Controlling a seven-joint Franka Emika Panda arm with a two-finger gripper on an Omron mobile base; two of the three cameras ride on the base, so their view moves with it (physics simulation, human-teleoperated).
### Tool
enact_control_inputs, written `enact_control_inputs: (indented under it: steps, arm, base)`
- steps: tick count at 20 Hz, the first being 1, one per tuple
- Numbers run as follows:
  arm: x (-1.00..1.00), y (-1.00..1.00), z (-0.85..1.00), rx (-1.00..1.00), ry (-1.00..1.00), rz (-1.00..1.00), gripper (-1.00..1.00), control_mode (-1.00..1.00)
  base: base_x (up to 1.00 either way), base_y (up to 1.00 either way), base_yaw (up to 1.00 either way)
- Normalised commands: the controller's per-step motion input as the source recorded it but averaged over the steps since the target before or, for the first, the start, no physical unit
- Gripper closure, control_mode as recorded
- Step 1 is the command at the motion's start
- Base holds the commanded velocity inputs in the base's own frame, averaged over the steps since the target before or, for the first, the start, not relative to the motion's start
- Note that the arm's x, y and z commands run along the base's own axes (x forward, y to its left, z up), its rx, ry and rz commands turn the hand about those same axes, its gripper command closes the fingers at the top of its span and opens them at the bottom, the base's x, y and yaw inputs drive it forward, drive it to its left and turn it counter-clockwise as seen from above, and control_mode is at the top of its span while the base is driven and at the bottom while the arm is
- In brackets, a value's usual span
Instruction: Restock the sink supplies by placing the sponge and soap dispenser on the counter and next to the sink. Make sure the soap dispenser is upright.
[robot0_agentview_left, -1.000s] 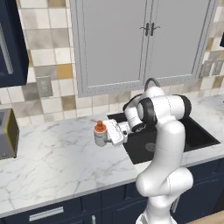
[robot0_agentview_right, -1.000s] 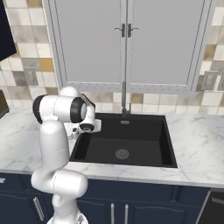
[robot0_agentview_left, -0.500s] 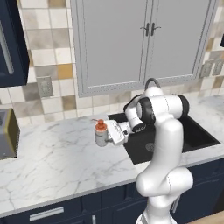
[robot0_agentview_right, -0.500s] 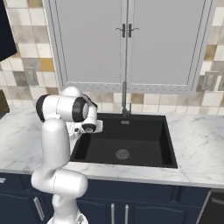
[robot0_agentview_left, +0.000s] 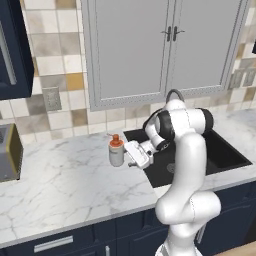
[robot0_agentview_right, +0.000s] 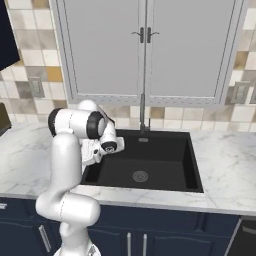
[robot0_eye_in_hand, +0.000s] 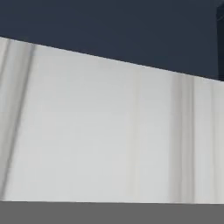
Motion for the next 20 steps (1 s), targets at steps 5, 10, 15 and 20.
enact_control_inputs:
  steps: [5,10,15,20]
  arm:
    - [0.00,-0.40,-0.08,-0.16,-0.09,0.00,-1.00,-1.00]
    - [-0.36,-0.37,0.09,-0.13,-0.18,-0.01,-1.00,-1.00]
    - [-0.96,-0.12,0.20,-0.16,-0.32,-0.11,-1.00,-1.00]
    - [-1.00,-0.18,0.41,-0.14,-0.31,-0.11,-1.00,-1.00]
  base:
    - [0.00,0.00,0.00]
    - [0.00,0.00,0.00]
    - [0.00,0.00,0.00]
    - [0.00,0.00,0.00]
